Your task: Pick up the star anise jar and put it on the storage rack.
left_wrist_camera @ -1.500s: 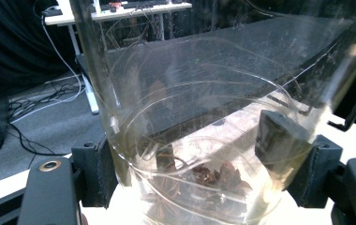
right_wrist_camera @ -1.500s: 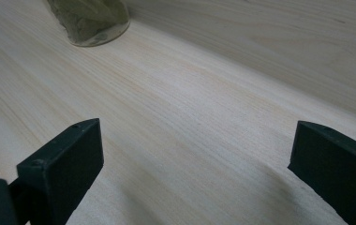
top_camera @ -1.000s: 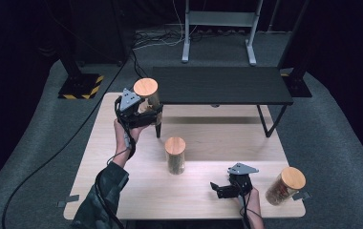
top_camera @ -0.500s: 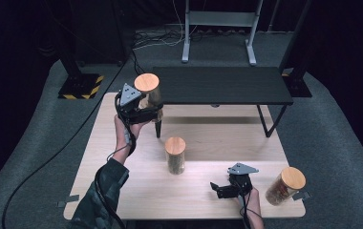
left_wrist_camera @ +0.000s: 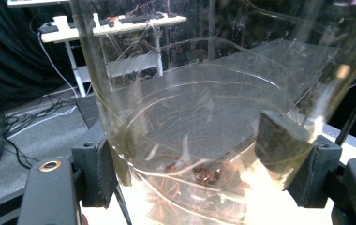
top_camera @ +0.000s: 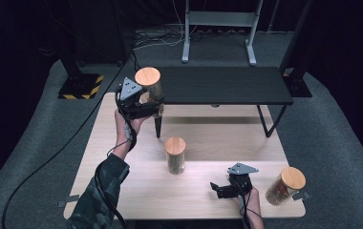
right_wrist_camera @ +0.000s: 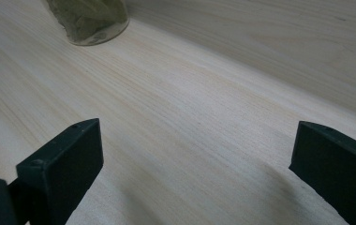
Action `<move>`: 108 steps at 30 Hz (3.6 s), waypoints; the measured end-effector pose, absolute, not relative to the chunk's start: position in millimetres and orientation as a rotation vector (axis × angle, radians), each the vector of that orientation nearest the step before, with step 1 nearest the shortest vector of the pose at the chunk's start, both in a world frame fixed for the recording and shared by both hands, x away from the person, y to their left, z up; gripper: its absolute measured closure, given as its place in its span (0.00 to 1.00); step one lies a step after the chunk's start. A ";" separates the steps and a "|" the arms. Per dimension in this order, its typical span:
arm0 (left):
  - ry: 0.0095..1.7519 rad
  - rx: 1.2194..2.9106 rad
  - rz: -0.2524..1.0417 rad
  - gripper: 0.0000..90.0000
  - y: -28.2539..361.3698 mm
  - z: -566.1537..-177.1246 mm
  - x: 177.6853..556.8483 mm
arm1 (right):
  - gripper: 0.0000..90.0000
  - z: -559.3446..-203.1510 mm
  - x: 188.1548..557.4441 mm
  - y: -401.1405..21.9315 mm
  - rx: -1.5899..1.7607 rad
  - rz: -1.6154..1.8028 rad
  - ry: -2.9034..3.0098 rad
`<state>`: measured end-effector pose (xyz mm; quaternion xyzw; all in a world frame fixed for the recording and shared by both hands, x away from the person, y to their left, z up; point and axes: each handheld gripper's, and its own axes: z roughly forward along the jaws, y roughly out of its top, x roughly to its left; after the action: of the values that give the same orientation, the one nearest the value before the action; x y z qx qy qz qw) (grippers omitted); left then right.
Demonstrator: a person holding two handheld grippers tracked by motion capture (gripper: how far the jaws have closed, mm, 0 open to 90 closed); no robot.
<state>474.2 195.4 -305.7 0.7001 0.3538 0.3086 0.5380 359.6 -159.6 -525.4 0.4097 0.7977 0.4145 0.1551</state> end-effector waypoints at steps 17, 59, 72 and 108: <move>0.828 1.666 0.749 0.27 190.2 -289.2 482.6 | 0.02 -525.3 359.6 -159.6 1.181 1.186 2.285; 0.912 1.723 0.750 0.27 178.8 -281.8 529.2 | 0.02 -525.2 359.3 -160.0 1.171 1.195 2.282; 0.939 1.725 0.729 0.27 177.2 -287.7 538.8 | 0.02 -525.2 359.0 -159.9 1.171 1.195 2.280; 0.943 1.695 0.675 0.27 177.1 -291.0 557.2 | 0.02 -525.4 359.6 -159.3 1.170 1.188 2.286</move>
<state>557.2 177.1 -291.0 0.7061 0.3931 0.2813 0.5175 359.6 -159.3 -525.4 0.4085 0.7981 0.4148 0.1551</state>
